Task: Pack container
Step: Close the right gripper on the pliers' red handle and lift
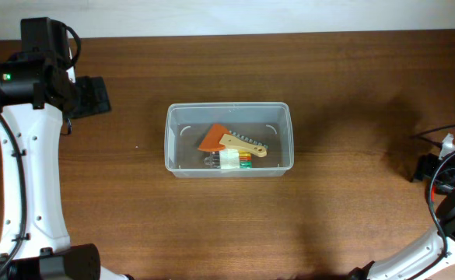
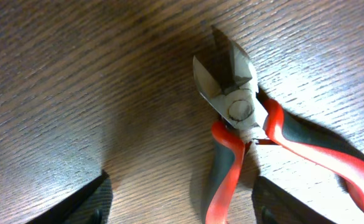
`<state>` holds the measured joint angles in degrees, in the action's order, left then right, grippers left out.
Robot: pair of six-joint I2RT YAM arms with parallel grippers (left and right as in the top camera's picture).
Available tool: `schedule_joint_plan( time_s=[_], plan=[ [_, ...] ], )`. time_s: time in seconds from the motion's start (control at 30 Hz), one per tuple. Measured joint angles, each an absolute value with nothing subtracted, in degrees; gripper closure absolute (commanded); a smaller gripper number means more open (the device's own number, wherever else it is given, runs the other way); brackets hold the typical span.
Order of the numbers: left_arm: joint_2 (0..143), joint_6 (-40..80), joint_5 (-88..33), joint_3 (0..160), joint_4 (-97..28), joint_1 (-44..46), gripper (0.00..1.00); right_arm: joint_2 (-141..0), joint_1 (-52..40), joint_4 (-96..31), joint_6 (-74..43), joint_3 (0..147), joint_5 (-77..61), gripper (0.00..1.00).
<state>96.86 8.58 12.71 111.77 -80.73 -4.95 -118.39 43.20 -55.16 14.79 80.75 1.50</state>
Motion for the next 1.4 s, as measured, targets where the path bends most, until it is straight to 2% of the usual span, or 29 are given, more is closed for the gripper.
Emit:
schedule_joint_plan(
  time_s=[0.1,0.27,0.47,0.97,1.4],
  plan=[
    [96.9,8.6,12.7,111.8,-80.7,-5.0,0.01,-118.4,43.2,-55.0,14.8,80.8,1.5,0.37],
    [96.9,8.6,12.7,111.8,-80.7,-5.0,0.01,-118.4,43.2,-55.0,14.0,80.8,1.5,0.55],
    [96.9,8.6,12.7,111.8,-80.7,-5.0,0.01,-118.4,43.2,-55.0,13.5,80.8,1.5,0.6],
    [96.9,8.6,12.7,111.8,-80.7,-5.0,0.01,-118.5,43.2,-55.2,12.0,80.8,1.5,0.86],
    [96.9,8.6,12.7,111.8,-80.7,-5.0,0.01,-118.9,43.2,-58.4,11.4,82.0,1.5,0.91]
  ],
)
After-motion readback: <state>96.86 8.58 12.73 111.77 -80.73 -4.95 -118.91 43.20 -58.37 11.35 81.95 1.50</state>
